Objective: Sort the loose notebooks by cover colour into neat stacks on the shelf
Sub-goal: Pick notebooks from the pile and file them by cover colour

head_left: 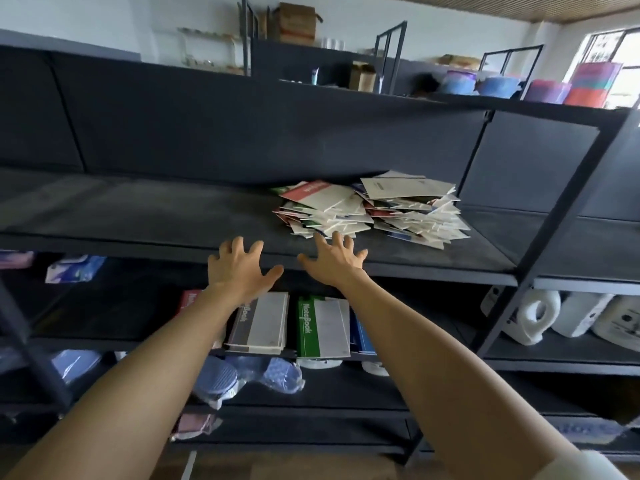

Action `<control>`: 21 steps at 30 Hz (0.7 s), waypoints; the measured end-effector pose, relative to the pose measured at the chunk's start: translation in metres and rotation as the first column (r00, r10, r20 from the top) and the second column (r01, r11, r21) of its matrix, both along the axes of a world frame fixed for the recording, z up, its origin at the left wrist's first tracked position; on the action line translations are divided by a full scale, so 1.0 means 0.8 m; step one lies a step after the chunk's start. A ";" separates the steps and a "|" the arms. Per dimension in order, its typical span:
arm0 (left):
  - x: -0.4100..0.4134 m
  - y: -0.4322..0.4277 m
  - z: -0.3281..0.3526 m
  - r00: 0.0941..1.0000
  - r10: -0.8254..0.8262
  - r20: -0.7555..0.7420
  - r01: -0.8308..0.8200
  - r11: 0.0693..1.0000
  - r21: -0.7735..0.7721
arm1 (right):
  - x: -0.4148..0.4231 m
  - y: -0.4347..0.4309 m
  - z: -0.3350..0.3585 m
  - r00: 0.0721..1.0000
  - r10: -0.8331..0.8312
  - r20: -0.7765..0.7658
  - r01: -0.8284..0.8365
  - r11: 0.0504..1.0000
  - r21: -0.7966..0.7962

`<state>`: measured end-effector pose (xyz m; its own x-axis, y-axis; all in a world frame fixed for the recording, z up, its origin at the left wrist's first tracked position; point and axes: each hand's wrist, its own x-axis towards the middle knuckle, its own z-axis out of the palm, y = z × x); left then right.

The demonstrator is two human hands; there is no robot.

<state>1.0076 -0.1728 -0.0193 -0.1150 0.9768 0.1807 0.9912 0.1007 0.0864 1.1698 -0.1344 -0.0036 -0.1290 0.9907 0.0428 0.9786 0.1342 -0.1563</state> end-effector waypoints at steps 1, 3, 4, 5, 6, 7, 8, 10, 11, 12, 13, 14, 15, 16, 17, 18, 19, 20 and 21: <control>-0.005 0.012 0.000 1.000 0.003 -0.004 -0.003 1.000 -0.004 | -0.006 0.015 0.001 1.000 0.006 -0.002 -0.006 1.000 0.005; -0.014 0.039 0.003 1.000 0.003 -0.013 -0.003 1.000 -0.005 | -0.016 0.046 0.004 1.000 0.014 -0.001 -0.014 1.000 0.018; -0.019 0.054 0.005 1.000 0.002 -0.016 -0.002 1.000 -0.001 | -0.021 0.063 0.007 1.000 0.017 0.002 -0.017 1.000 0.023; -0.023 0.070 0.008 1.000 0.000 -0.019 0.000 1.000 0.003 | -0.025 0.081 0.010 1.000 0.019 0.003 -0.019 0.999 0.025; -0.028 0.086 0.013 1.000 -0.003 -0.022 0.003 1.000 0.007 | -0.028 0.099 0.013 1.000 0.019 0.004 -0.020 1.000 0.023; -0.032 0.102 0.018 1.000 -0.007 -0.026 0.007 1.000 0.011 | -0.030 0.116 0.017 1.000 0.018 0.006 -0.018 1.000 0.020; -0.035 0.119 0.022 0.999 -0.011 -0.033 0.011 1.000 0.014 | -0.032 0.134 0.019 1.000 0.016 0.008 -0.016 1.000 0.019; -0.041 0.152 0.028 0.999 -0.015 -0.043 0.016 1.000 0.015 | -0.035 0.168 0.024 1.000 0.006 0.008 -0.007 1.000 0.021; -0.043 0.168 0.029 0.999 -0.014 -0.045 0.015 1.000 0.013 | -0.036 0.185 0.026 1.000 0.003 0.007 -0.003 1.000 0.022; -0.045 0.182 0.029 0.999 -0.013 -0.045 0.013 1.000 0.009 | -0.037 0.200 0.027 1.000 0.002 0.008 -0.002 1.000 0.022; -0.046 0.195 0.028 0.999 -0.011 -0.044 0.011 1.000 0.002 | -0.038 0.213 0.026 1.000 0.001 0.011 -0.001 1.000 0.018; -0.047 0.207 0.026 0.999 -0.008 -0.039 0.007 1.000 -0.007 | -0.039 0.226 0.024 1.000 0.001 0.018 -0.001 1.000 0.012; -0.048 0.217 0.023 0.999 -0.003 -0.032 0.003 1.000 -0.016 | -0.040 0.236 0.023 1.000 0.000 0.026 0.000 1.000 0.006; -0.049 0.226 0.020 1.000 0.000 -0.024 0.000 1.000 -0.024 | -0.040 0.247 0.020 0.999 -0.001 0.032 0.000 1.000 0.001; -0.049 0.234 0.018 1.000 -0.002 -0.016 0.002 1.000 -0.030 | -0.041 0.257 0.018 0.999 -0.003 0.038 0.003 1.000 -0.003; -0.050 0.241 0.016 1.000 -0.008 -0.008 0.008 0.999 -0.033 | -0.041 0.265 0.016 0.999 -0.007 0.048 0.007 1.000 -0.007; -0.051 0.248 0.014 1.000 -0.016 0.001 0.016 0.999 -0.036 | -0.042 0.272 0.015 0.998 -0.010 0.056 0.011 1.000 -0.009; -0.052 0.255 0.012 1.000 -0.023 0.008 0.023 0.999 -0.038 | -0.044 0.280 0.014 0.998 -0.011 0.060 0.012 1.000 -0.009; -0.054 0.262 0.011 1.000 -0.029 0.010 0.029 0.999 -0.041 | -0.047 0.287 0.013 0.998 -0.010 0.057 0.010 1.000 -0.008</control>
